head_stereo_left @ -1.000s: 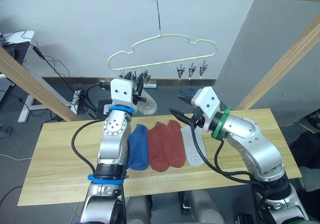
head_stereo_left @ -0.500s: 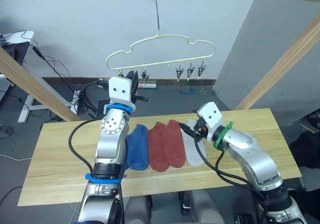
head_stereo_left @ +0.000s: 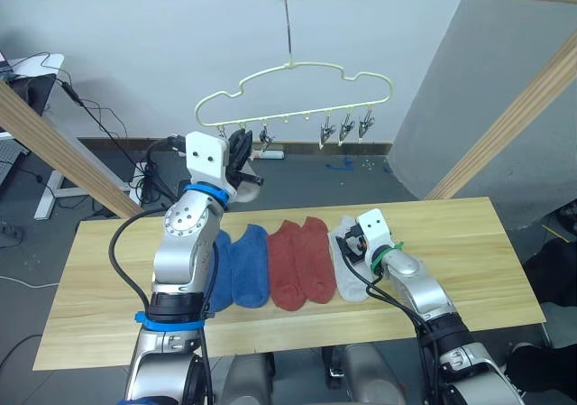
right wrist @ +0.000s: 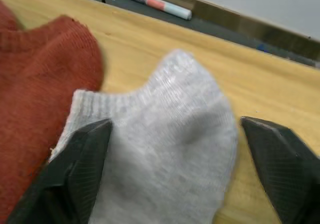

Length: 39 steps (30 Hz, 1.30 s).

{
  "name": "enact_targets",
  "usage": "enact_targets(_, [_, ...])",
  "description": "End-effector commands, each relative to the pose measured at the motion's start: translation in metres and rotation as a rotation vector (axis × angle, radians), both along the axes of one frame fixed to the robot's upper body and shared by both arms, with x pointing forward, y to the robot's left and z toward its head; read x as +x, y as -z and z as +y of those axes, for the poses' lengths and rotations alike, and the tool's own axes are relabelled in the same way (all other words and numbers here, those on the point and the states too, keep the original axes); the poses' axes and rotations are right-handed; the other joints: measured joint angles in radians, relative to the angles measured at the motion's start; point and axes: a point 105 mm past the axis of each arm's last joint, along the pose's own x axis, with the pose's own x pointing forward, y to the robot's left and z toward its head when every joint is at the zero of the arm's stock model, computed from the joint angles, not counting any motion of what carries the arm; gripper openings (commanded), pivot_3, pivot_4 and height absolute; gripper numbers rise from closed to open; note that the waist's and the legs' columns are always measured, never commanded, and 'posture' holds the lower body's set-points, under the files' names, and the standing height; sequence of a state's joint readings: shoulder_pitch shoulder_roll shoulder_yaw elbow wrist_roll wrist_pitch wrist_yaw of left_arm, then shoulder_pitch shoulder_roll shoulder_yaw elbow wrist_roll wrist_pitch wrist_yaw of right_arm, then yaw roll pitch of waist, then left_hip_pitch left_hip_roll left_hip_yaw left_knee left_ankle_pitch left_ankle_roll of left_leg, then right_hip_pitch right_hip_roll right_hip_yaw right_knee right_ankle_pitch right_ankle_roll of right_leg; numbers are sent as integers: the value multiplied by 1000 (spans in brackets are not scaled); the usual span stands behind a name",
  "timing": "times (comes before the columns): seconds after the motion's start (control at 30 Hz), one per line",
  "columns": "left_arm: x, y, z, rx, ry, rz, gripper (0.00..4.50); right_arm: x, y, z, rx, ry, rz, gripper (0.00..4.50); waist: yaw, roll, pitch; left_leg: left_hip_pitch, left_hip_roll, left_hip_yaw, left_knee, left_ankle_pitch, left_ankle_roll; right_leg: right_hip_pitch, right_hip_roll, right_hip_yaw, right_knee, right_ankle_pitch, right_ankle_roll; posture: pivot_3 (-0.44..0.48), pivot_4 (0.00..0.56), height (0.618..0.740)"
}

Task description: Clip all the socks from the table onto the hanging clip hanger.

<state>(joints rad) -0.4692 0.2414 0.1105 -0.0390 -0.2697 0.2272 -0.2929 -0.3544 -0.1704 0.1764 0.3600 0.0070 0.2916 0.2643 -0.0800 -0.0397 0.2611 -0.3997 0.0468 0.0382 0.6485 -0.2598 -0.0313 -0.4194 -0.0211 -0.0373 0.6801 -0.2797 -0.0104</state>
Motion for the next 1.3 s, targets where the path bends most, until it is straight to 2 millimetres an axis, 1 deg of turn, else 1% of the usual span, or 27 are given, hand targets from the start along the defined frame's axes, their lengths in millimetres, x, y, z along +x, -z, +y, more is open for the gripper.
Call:
enact_targets(0.03, [-6,-18,-4,-10,51,-44,126,-5,8,-3,9,3,28,2828,0,0,0,0,0,0,0,0,0,0,0,0,0,0,0,-148,291,740])
enact_targets(0.13, [-6,-19,-5,-22,78,-29,126,-8,8,1,14,-14,25,1731,0,0,0,0,0,0,0,0,0,0,0,0,0,0,0,-150,290,740])
enact_targets(0.2, [-6,-20,-4,-37,97,-16,126,-9,3,6,12,-36,5,1008,0,0,0,0,0,0,0,0,0,0,0,0,1,0,0,-151,290,740])
enact_targets(0.23, [-7,-22,-5,-45,112,-11,126,-9,-4,10,-3,-68,-28,620,1,0,0,0,0,0,0,0,0,0,0,0,1,0,0,-149,291,740])
enact_targets(0.3, [-8,-25,-6,-49,139,-6,126,-10,-23,22,-33,-143,-110,17,1,0,0,0,0,0,0,0,0,0,0,0,1,0,0,-146,290,740])
enact_targets(0.4, [-11,-28,-7,-53,166,3,126,-11,-56,45,-61,-253,-234,0,-2,0,1,0,0,0,0,1,-2,0,0,0,0,0,0,-144,290,740])
enact_targets(0.43, [-11,-28,-7,-57,173,8,126,-11,-71,57,-55,-294,-278,0,-2,0,1,0,0,0,0,1,-2,-1,0,0,0,0,0,-145,290,740])
enact_targets(0.53, [-13,-29,-9,-63,191,21,126,-12,-104,85,-20,-381,-358,0,-4,0,1,0,0,0,-1,2,-4,-1,1,0,1,0,0,-142,288,740])
enact_targets(0.7, [-13,-31,-11,-68,211,34,126,-9,-136,124,53,-462,-408,0,0,0,1,0,0,-1,-1,2,-4,-1,1,-1,0,0,0,-142,283,740])
enact_targets(0.83, [-13,-31,-13,-70,220,41,126,-6,-144,145,105,-487,-398,0,4,0,1,-1,0,-1,-1,2,-4,-1,-1,-1,-1,0,0,-134,273,740])
enact_targets(0.9, [-13,-31,-13,-71,221,42,126,-5,-146,151,129,-493,-388,0,5,0,1,-1,0,-1,0,2,-4,-1,-1,-1,-1,0,0,-134,273,740])
enact_targets(1.13, [-13,-30,-13,-76,221,45,126,-5,-147,159,189,-493,-358,0,5,0,1,-1,0,-1,-1,2,-3,-1,-1,-1,0,0,0,-132,269,740])
enact_targets(1.3, [-13,-27,-12,-78,223,53,126,-2,-156,159,229,-465,-374,0,5,0,1,-1,0,-1,-1,2,-3,-1,-1,-1,0,0,0,-132,269,740])
